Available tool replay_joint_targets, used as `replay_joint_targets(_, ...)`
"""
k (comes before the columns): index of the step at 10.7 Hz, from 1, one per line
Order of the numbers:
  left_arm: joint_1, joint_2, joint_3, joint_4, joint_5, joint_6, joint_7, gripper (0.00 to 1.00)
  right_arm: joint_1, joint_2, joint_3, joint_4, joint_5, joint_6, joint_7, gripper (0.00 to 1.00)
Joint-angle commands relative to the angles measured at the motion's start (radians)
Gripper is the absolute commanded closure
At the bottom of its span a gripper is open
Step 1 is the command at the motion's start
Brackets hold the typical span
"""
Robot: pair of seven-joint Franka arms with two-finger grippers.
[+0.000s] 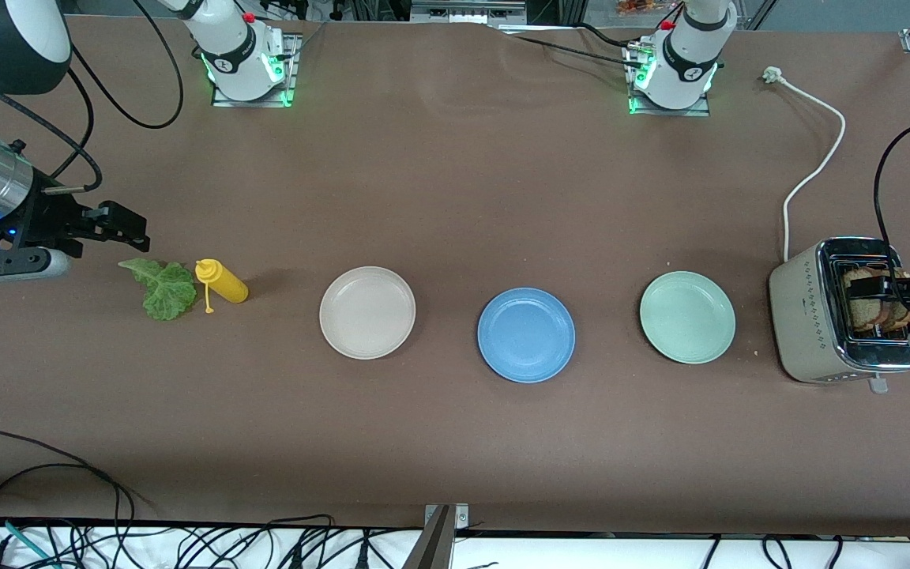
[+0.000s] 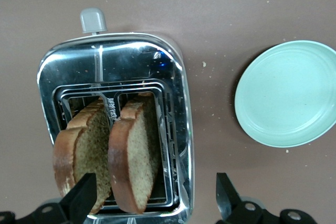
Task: Make sandwich in blue plate with both arms
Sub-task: 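Move the left gripper over the toaster toward the bread slices, then lower the left gripper and grasp one bread slice in the toaster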
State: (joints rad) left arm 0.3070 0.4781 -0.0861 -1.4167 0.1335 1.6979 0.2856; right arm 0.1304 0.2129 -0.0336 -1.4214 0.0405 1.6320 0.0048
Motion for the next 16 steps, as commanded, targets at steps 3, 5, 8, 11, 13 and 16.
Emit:
replay_joint_targets(3, 0.030, 0.031, -0.007, 0.028, -0.023, 0.025, 0.055, 0.00, 0.002, -0.015, -0.003, -0.017, 0.002, 0.000, 0.008, 0.00)
replay_joint_targets(5, 0.034, 0.031, -0.007, 0.013, -0.028, 0.023, 0.041, 0.00, 0.002, -0.015, -0.003, -0.017, 0.002, 0.000, 0.008, 0.00)
replay_joint_targets(8, 0.046, 0.025, -0.006, -0.016, -0.060, 0.025, 0.032, 0.00, 0.002, -0.015, -0.003, -0.017, 0.002, 0.000, 0.008, 0.00)
replay_joint_targets(11, 0.055, 0.020, -0.006, -0.034, -0.061, 0.025, 0.032, 0.00, 0.002, -0.015, -0.002, -0.017, 0.002, 0.002, 0.008, 0.00)
replay_joint_targets(13, 0.055, 0.019, -0.006, -0.036, -0.061, 0.025, 0.032, 0.12, 0.002, -0.015, -0.002, -0.017, 0.002, 0.002, 0.008, 0.00)
replay_joint_targets(16, 0.055, 0.019, -0.006, -0.036, -0.060, 0.022, 0.035, 0.42, 0.002, -0.015, -0.002, -0.017, 0.002, 0.003, 0.008, 0.00)
